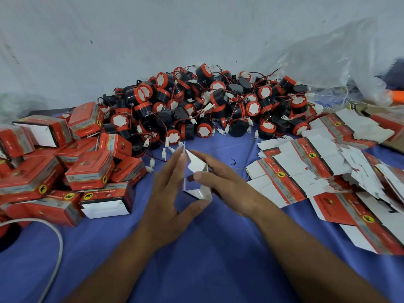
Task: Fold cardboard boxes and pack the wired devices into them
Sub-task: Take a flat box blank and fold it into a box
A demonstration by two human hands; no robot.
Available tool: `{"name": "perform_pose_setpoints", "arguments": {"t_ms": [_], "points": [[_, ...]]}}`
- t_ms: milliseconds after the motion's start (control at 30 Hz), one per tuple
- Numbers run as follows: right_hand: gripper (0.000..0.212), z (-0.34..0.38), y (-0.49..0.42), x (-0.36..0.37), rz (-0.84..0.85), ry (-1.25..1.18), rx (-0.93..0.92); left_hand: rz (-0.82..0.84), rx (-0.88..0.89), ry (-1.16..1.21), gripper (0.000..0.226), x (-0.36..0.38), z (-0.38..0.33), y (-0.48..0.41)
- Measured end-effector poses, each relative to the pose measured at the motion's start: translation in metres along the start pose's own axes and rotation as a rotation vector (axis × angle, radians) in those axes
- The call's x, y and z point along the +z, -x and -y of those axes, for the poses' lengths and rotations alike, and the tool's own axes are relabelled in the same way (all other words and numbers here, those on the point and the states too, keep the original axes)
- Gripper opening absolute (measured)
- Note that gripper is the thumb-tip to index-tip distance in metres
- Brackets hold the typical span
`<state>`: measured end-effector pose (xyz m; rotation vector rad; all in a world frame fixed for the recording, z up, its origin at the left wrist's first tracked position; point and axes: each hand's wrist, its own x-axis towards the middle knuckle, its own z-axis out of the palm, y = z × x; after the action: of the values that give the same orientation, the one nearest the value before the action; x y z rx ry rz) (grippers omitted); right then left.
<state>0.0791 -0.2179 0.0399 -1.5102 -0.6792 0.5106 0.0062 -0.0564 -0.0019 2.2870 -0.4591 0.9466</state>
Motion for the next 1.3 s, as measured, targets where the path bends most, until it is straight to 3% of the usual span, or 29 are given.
{"name": "perform_pose_setpoints", "arguments": {"t_ms": [167,300,433,633,833,1067,1167,1300], "points": [[0.063,0.002,0.003,0.004,0.064,0.041,-0.006,-0.055,-0.069,0.108,0.096,-0.004,-0.004,-0.001],[0.057,0.000,0.000,0.007,-0.013,-0.090,-0.021,-0.040,0.112,-0.134,0.079,-0.008,-0.003,-0.006],[0.056,-0.002,-0.002,0.008,-0.076,-0.209,-0.060,-0.020,0.142,-0.203,0.069,-0.011,0.001,-0.008],[0.053,-0.006,-0.001,0.016,0.007,-0.123,-0.104,0.012,0.109,-0.316,0.096,-0.016,0.002,-0.009],[0.053,-0.008,-0.003,0.016,0.029,-0.112,-0.073,0.064,0.061,-0.347,0.070,-0.013,0.007,-0.003],[0.051,-0.015,-0.006,0.017,0.092,-0.126,-0.003,-0.059,-0.143,-0.313,0.075,-0.014,0.018,-0.002],[0.039,-0.016,-0.007,0.018,0.070,-0.108,-0.011,-0.029,-0.123,-0.311,0.076,-0.013,0.017,-0.004],[0.042,-0.017,-0.007,0.016,-0.047,0.116,-0.082,0.093,-0.052,-0.249,0.084,-0.012,0.016,-0.001]]}}
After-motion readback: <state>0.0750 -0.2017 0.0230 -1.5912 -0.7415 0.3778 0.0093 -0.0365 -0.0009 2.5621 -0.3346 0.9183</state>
